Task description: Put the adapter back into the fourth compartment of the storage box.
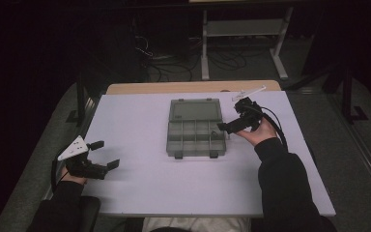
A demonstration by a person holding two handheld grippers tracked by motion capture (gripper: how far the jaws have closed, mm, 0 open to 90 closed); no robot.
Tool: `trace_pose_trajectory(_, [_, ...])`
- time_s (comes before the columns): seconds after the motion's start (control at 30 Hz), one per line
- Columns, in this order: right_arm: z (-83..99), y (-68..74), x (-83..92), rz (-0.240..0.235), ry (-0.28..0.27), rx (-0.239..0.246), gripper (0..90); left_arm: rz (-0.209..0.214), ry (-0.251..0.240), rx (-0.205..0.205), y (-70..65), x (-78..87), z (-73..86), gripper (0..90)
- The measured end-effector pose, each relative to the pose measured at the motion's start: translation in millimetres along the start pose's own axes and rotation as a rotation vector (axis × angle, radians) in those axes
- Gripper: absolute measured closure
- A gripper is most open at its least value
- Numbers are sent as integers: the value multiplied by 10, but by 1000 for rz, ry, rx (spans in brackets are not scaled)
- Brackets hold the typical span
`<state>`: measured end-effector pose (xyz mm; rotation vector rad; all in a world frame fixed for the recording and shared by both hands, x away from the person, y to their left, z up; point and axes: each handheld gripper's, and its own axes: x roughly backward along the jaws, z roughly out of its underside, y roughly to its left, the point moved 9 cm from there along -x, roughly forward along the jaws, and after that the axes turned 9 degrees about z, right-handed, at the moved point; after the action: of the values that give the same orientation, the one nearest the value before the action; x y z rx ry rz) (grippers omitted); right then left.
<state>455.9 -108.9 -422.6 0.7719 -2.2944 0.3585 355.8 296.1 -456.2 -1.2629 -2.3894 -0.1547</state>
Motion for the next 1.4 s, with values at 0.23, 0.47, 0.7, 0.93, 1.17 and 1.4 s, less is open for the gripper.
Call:
trace_pose_trajectory(0.23, [21, 50, 138, -4, -29, 8, 0, 1, 0, 1, -1, -2, 1, 0])
trace_pose_trajectory(0.47, [75, 30, 237, 9, -47, 6, 0, 2, 1, 1, 0, -2, 3, 0])
trace_pose_trajectory(0.7, [188, -7, 303, 21, -37, -3, 0, 3, 2, 0, 0, -6, 3, 0])
trace_pose_trajectory(0.93, [248, -4, 398, 16, -65, -26, 0, 2, 2, -4, 3, -7, 0, 0])
trace_pose_trajectory(1.17, [311, 29, 489, 3, -92, -36, 0, 2, 2, -4, 3, -8, -1, 0])
trace_pose_trajectory(1.4, [395, 50, 543, 0, -101, -40, 0, 1, 3, -5, 4, -9, -2, 0])
